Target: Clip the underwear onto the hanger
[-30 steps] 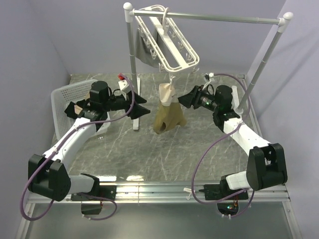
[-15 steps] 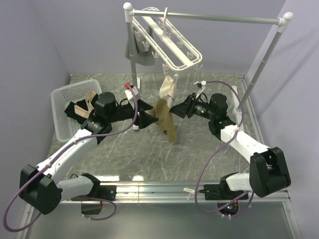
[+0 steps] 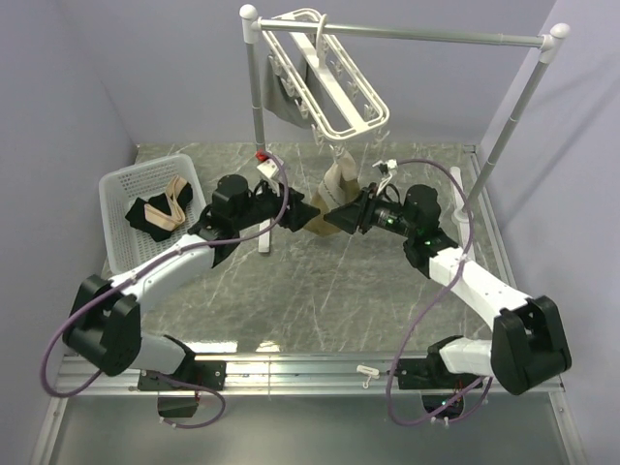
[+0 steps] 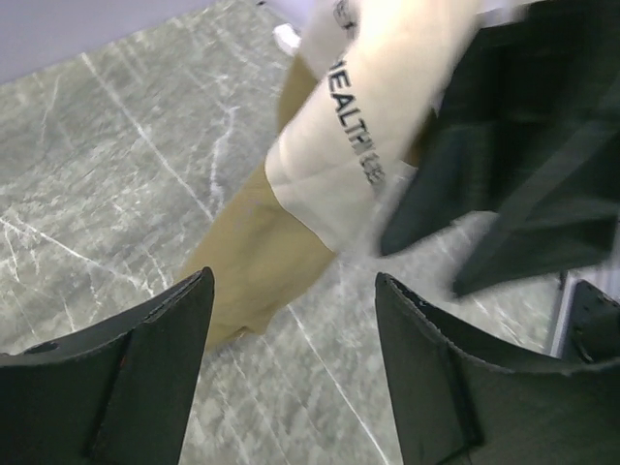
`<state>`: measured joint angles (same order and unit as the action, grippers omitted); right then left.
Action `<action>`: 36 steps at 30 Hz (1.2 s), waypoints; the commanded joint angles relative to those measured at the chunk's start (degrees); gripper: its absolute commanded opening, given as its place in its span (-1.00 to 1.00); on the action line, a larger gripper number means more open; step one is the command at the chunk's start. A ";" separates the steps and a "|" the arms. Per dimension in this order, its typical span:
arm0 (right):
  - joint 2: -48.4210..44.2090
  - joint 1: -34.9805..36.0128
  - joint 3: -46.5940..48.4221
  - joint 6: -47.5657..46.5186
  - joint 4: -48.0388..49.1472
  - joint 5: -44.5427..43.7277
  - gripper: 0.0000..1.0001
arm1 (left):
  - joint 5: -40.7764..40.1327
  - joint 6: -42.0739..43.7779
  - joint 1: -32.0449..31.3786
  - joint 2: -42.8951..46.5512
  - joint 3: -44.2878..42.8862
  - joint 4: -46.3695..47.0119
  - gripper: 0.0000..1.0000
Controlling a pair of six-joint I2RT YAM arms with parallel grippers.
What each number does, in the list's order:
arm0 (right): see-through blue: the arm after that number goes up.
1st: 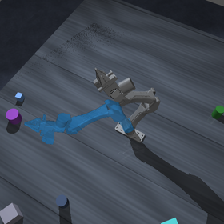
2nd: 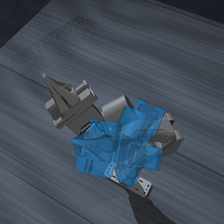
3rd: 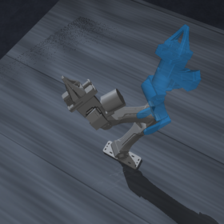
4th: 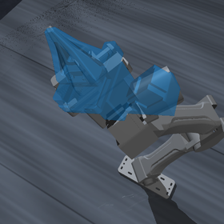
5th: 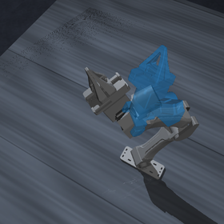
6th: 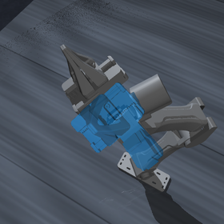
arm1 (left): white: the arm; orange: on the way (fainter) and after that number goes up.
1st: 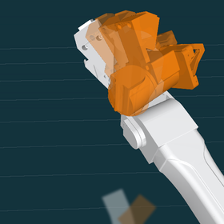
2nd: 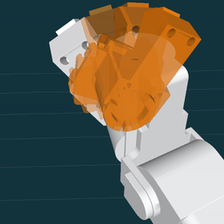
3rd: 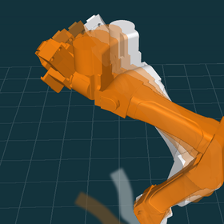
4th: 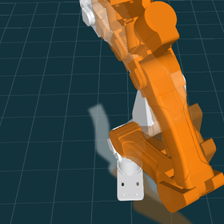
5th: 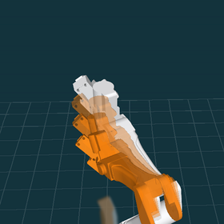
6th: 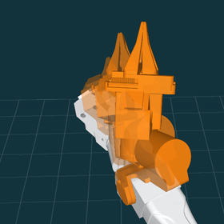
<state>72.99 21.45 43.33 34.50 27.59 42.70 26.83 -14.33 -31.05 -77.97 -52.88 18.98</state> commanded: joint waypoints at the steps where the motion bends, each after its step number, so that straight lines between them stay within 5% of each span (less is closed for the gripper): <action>1: -6.71 -1.06 0.96 -5.92 -3.32 -0.51 0.07 | -1.35 0.70 -0.24 -2.88 -4.15 5.80 0.43; 14: -14.37 -8.27 -1.40 -18.24 -14.15 -0.95 0.20 | 2.26 0.97 -0.15 -8.24 -7.94 7.74 0.37; 17: -13.49 -8.18 -2.90 -19.64 -13.71 -1.82 0.20 | 1.39 0.71 -0.15 -9.04 -9.08 6.77 0.26; 21: -12.35 -8.44 -4.83 -21.05 -13.01 -3.06 0.22 | 1.12 1.06 -0.07 -9.92 -10.13 5.98 -0.19; 27: -8.31 -13.00 -6.68 -14.74 -6.34 -1.66 0.27 | 4.10 0.71 0.98 -10.09 -10.49 6.24 -0.61; 36: 6.80 -15.21 -5.63 7.23 12.03 5.99 0.44 | 11.22 -2.11 2.39 -9.13 -9.78 7.21 -0.69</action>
<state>76.66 6.33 36.45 32.10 29.30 45.19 33.82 -14.70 -29.02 -88.05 -61.01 23.29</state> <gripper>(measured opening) 0.712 0.158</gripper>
